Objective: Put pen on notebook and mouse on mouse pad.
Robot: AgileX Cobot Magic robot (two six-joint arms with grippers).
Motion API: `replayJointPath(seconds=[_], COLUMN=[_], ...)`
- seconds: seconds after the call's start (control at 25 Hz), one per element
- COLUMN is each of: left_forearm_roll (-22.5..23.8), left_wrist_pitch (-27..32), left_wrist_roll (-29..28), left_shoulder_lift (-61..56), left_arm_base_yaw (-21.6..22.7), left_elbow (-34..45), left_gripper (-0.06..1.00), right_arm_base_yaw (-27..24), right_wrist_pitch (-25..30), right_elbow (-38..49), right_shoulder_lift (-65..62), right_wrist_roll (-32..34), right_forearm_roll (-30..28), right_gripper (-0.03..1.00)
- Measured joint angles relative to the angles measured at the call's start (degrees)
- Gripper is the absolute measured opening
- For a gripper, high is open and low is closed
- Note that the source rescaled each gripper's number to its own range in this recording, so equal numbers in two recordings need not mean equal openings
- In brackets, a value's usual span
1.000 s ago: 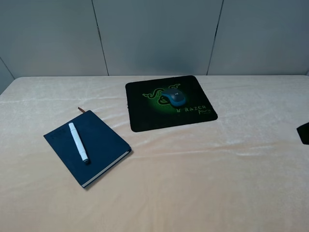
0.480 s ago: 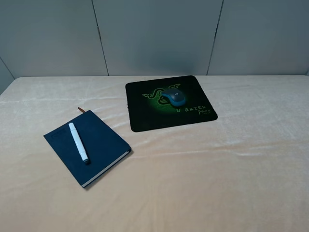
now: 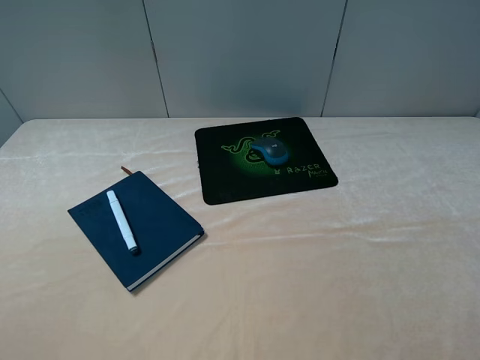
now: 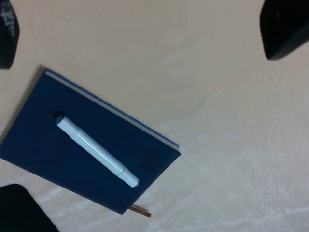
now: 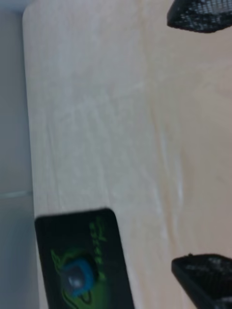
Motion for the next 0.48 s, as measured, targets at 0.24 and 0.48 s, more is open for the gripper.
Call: replayJointPath(seconds=[0.24, 0.48], left_forearm_roll=[0.0, 0.0], left_wrist_pitch=[0.0, 0.0], left_wrist_roll=[0.0, 0.0], left_shoulder_lift=[0.0, 0.0], left_arm_base_yaw=[0.0, 0.0], left_elbow=[0.0, 0.0], left_gripper=[1.00, 1.00], right_arm_base_yaw=[0.0, 0.0], right_wrist_pitch=[0.0, 0.0], right_elbow=[0.0, 0.0], right_shoulder_lift=[0.0, 0.0], right_wrist_roll=[2.9, 2.9], right_forearm_roll=[-1.3, -1.3], right_gripper=[1.00, 1.00])
